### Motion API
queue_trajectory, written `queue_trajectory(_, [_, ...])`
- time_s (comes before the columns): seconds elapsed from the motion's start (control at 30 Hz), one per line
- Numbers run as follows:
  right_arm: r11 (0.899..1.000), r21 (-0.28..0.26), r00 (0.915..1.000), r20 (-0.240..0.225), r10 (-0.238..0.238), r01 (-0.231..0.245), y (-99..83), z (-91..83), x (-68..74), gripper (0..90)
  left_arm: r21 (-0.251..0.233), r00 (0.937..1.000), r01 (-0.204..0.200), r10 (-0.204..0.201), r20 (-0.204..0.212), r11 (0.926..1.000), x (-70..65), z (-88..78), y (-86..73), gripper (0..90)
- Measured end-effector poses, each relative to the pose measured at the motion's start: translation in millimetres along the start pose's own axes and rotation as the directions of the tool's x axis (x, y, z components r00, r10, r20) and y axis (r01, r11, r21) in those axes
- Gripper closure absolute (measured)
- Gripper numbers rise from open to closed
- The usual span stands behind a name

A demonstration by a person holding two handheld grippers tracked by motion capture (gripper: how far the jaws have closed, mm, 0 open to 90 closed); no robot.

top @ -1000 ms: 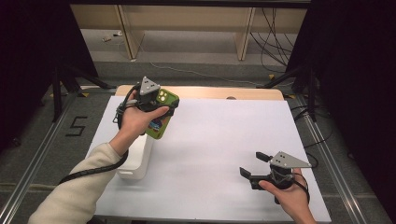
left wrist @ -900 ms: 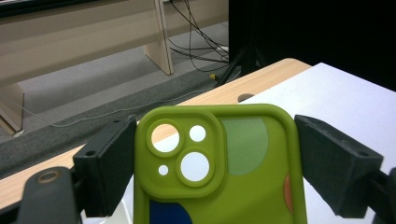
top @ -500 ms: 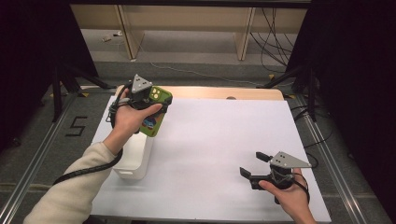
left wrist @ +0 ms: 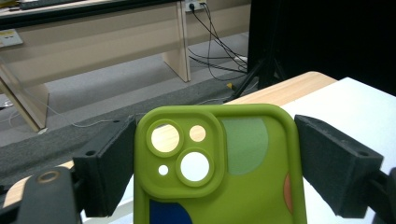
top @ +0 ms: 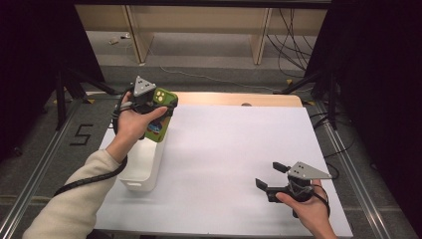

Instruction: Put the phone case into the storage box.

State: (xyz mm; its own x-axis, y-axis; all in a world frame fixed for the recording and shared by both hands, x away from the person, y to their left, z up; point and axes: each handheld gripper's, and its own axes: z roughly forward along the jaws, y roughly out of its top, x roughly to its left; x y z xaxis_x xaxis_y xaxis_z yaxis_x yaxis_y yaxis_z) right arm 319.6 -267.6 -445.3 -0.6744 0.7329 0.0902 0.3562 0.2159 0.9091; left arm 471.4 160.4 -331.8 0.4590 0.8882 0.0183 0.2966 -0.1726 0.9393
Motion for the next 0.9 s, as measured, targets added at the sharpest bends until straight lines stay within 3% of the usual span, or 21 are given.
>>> queue_trajectory(0.53, [1.0, 0.003, 1.0, 0.0, -0.001, 0.001, -0.2, 0.4, -0.3, 13.0, -0.031, 0.9969, 0.032, -0.035, -0.071, 0.999, 22.9, 3.5, -4.7, 16.4])
queue_trajectory(0.9, [1.0, 0.003, 1.0, -0.002, -0.001, 0.001, -0.3, 0.6, -0.2, 13.0, -0.048, 0.9933, 0.047, -0.052, -0.103, 0.9977, 27.7, 8.4, -3.0, 16.3])
